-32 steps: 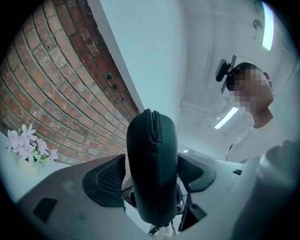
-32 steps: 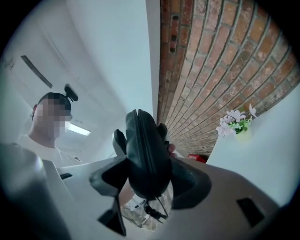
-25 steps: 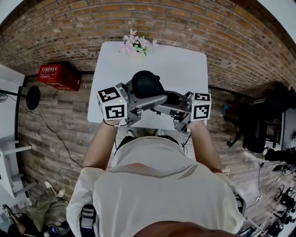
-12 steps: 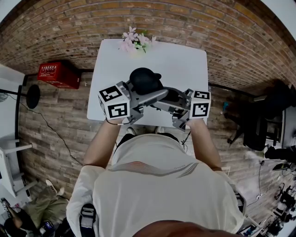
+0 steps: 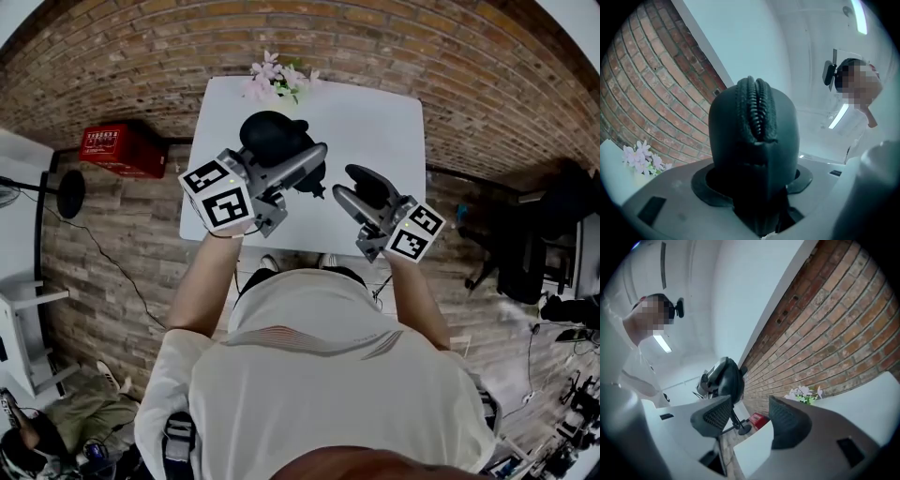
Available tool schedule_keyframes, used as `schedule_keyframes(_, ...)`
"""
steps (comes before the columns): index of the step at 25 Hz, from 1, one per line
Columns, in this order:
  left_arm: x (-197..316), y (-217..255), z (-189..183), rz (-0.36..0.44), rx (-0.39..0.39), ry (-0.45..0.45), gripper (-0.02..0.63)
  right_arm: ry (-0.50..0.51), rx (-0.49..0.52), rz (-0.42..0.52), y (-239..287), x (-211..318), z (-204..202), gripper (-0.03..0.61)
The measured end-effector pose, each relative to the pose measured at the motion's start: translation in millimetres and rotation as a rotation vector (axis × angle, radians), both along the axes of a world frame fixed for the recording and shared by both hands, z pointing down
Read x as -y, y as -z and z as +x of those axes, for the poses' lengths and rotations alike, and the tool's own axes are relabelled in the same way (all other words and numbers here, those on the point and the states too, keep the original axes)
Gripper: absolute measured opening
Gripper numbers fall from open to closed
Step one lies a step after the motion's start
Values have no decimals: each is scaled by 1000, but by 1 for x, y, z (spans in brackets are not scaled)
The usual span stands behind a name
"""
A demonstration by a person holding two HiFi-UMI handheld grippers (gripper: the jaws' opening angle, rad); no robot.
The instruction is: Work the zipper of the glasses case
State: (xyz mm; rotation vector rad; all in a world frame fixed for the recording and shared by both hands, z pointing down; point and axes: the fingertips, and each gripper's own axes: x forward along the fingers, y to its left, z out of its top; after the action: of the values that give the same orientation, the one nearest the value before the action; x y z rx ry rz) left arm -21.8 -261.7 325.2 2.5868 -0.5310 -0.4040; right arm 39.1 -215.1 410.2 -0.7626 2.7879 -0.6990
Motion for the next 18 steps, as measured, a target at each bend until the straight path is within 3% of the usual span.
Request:
schedule_keyframes(3, 12, 7, -8, 10, -5, 52, 262, -50, -73, -15, -20, -2, -4, 252)
schedule_keyframes(7, 30, 14, -21, 20, -11, 142, 262, -25, -171, -10, -38, -17, -26, 225)
schedule_keyframes(12, 39, 21, -25, 27, -25, 188, 262, 4, -221, 72, -28, -23, -54, 188)
schedule_keyframes(18, 38, 22, -24, -9, -53, 216, 262, -45, -264, 170, -10, -11, -69, 164)
